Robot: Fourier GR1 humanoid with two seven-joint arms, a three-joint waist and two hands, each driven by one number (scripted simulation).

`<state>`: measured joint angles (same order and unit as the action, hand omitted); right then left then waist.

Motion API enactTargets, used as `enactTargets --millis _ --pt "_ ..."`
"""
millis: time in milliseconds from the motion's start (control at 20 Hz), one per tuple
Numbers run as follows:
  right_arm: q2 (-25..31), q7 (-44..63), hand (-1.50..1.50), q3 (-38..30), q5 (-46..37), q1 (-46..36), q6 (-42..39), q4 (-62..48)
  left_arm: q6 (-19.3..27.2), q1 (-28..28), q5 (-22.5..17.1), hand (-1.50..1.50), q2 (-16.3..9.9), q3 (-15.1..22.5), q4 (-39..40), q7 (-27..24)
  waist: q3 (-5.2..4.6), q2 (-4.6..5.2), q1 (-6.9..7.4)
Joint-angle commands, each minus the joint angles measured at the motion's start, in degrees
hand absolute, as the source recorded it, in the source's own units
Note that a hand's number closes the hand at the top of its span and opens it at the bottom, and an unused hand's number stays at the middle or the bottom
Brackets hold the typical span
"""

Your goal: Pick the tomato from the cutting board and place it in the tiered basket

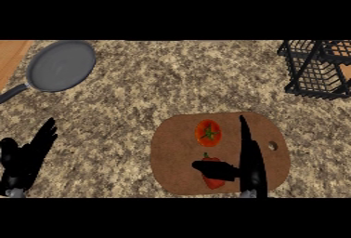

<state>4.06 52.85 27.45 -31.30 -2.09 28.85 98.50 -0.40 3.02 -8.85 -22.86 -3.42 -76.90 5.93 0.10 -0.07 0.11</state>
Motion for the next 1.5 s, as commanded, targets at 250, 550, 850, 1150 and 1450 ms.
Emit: enactTargets --millis 250,550,850,1150,1450 --pt "-3.96 -1.97 -1.5 -3.97 0.3 -3.65 -2.5 -5.16 -2.45 0.05 3.37 0.0 2.34 -3.1 -1.47 1.56 -0.1 0.05 0.01" --pt "-4.03 -9.81 -1.5 -7.74 5.92 -8.95 0.34 -17.12 -6.19 -0.02 1.89 0.0 1.7 -6.04 -1.06 2.05 -0.09 0.08 0.16" --pt "-4.05 -8.54 -1.5 -1.76 7.34 -11.24 5.07 -19.77 -3.27 -0.33 6.41 0.0 5.27 -5.36 -0.66 1.21 -0.09 0.09 0.14" --pt "-4.03 -15.02 1.5 -0.4 3.77 -11.74 6.3 -20.71 -2.68 1.12 6.91 0.0 6.96 -4.46 -5.5 3.48 -0.09 0.04 0.19" --pt "-4.03 -15.55 1.5 -0.49 4.6 -13.74 14.33 -22.77 -6.65 2.72 5.93 0.0 4.43 -7.43 -4.95 3.0 -0.09 0.03 0.19"
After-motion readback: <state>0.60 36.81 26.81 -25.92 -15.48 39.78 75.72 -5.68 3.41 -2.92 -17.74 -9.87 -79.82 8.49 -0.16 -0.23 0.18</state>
